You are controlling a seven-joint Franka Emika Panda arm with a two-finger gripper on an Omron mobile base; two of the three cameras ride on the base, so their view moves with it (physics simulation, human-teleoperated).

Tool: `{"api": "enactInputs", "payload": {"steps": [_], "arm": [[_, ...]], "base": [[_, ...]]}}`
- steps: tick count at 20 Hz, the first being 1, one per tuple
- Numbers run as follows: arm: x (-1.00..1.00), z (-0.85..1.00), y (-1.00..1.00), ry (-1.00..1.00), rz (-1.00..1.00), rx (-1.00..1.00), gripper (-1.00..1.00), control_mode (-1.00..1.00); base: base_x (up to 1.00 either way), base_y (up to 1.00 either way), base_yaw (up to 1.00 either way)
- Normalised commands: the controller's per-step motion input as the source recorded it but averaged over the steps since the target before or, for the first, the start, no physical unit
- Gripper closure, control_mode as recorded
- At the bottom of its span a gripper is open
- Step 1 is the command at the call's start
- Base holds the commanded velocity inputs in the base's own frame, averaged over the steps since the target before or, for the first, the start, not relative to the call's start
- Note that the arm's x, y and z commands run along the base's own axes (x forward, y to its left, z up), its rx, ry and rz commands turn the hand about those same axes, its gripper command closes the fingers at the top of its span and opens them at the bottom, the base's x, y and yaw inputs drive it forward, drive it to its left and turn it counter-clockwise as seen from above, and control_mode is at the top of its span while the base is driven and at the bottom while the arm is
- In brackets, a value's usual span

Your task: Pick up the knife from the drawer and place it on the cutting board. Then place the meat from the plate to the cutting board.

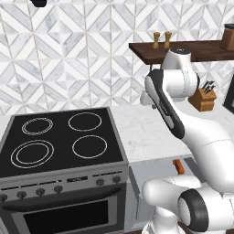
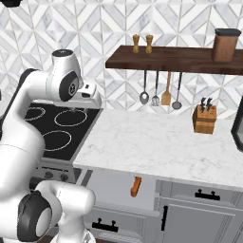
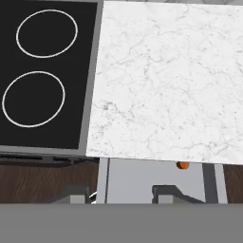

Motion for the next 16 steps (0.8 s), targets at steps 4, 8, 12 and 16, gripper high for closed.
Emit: {"api": "enactInputs", "payload": {"steps": [4,8,12,16], "arm": [[0.0,0.0,0.0,-0.03,0.0,0.0,-1.0,-1.0],[-0.04,0.0,0.0,0.0,0.0,0.0,-1.0,-1.0],[-0.05,-0.01,0.0,0.0,0.0,0.0,-1.0,-1.0],[-0.18,-0.11,-0.13,0.0,0.0,0.09,-1.0,-1.0]], "base": [[0.0,0.0,0.0],[0.0,0.0,0.0],[0.0,0.0,0.0],[0.0,0.0,0.0]]}}
